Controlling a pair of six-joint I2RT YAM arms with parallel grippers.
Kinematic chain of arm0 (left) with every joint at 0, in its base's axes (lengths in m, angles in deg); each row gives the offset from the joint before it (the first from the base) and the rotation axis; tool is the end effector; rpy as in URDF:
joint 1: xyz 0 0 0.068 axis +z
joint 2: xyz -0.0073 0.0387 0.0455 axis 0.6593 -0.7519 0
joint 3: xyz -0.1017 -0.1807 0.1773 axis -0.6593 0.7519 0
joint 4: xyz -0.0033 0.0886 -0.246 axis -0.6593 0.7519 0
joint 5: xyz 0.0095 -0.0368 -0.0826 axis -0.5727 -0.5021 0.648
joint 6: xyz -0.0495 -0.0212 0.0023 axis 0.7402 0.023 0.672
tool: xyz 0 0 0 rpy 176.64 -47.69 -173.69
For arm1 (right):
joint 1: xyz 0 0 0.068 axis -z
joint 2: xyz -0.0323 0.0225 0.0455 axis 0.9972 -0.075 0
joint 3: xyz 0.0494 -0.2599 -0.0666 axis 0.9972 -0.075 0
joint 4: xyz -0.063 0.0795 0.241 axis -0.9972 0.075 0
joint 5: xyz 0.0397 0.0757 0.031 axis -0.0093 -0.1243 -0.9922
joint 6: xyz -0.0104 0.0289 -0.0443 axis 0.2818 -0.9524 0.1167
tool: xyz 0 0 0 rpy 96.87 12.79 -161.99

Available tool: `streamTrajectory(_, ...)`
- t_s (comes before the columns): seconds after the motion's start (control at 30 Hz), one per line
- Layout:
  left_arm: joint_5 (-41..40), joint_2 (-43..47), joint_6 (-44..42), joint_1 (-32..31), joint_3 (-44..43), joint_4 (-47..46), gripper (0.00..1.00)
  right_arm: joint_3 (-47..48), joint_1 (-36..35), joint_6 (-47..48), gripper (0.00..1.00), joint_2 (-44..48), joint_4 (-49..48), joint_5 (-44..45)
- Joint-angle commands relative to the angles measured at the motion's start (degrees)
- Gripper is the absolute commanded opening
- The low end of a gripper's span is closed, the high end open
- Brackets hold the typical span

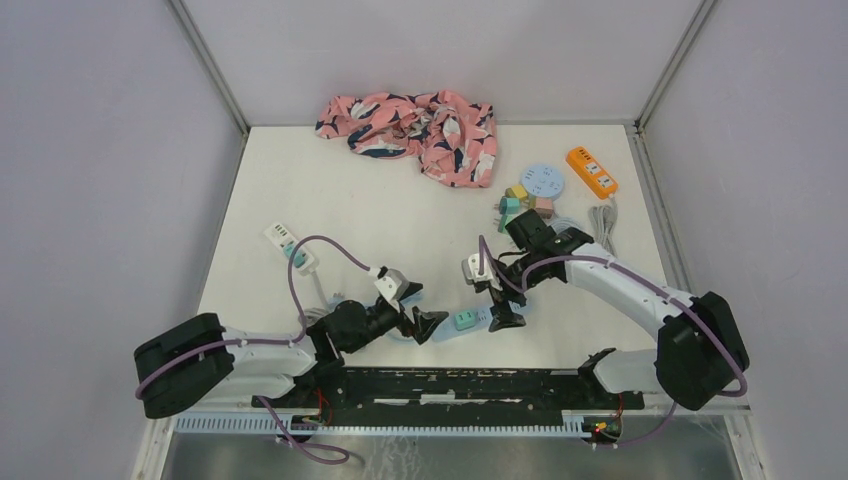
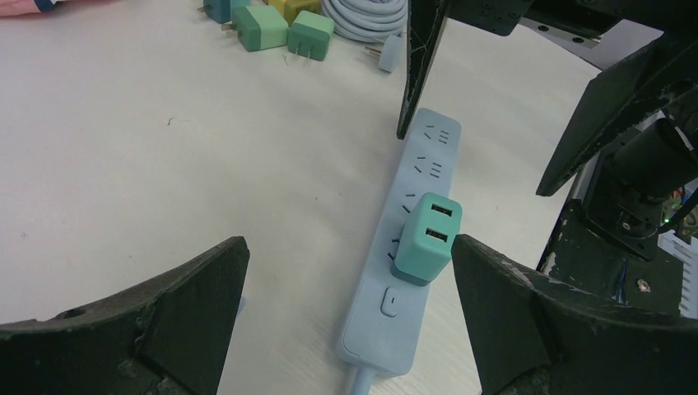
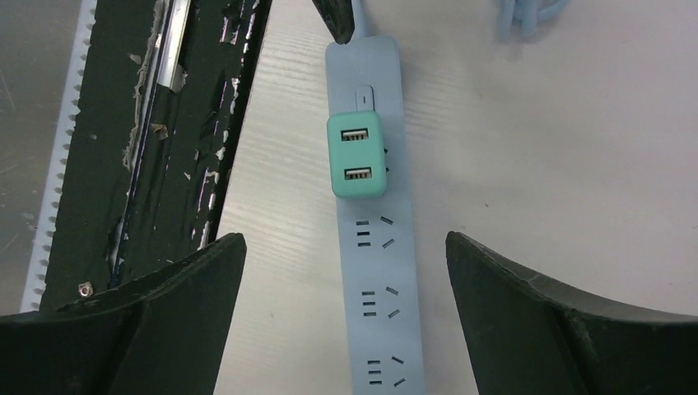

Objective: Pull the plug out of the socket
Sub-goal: Remove the plug from the socket.

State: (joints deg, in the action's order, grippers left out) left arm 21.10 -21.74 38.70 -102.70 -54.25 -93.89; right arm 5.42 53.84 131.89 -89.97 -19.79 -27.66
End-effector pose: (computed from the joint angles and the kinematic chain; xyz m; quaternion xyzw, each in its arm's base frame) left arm 0.0957 -0.1670 0.1656 0.2629 0.6822 -0.3753 0.5697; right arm 0.1819 0.1443 0.2248 -0.6783 0.5967 0.3625 0.2288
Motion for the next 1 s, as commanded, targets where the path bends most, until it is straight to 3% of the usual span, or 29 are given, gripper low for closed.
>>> streamTrajectory(0.0, -1.23, -0.63, 1.7, 0.35, 0.2, -3.72, 0.99, -0.79, -3.09, -1.91, 0.95, -1.15, -5.32, 4.38)
streamTrajectory(0.23, -1.15, -1.81, 1.19, 0.43, 0.46, -4.06, 1.0, -3.1, -10.11, -7.83, 0.86, -1.99, -14.77, 8.65)
streamTrajectory(0.43, -0.56, -2.97, 0.71, 0.45, 0.81, -4.34, 0.99, -3.09, -14.83, -7.72, 0.69, -4.46, -16.78, 13.13)
streamTrajectory(0.63, 1.12, -4.12, -0.41, 0.47, 1.21, -4.98, 0.97, -3.14, -16.72, -6.27, 0.44, -5.41, -17.28, 17.24)
streamTrajectory(0.83, 7.24, -6.72, -2.89, 0.4, 1.65, -8.22, 0.96, -1.33, -16.74, -5.25, 0.11, -5.14, -14.64, 17.23)
streamTrajectory(0.97, 10.62, -9.35, -4.4, 0.41, 2.07, -12.29, 0.96, 0.52, -15.93, -4.44, 0.01, -5.05, -11.27, 17.32)
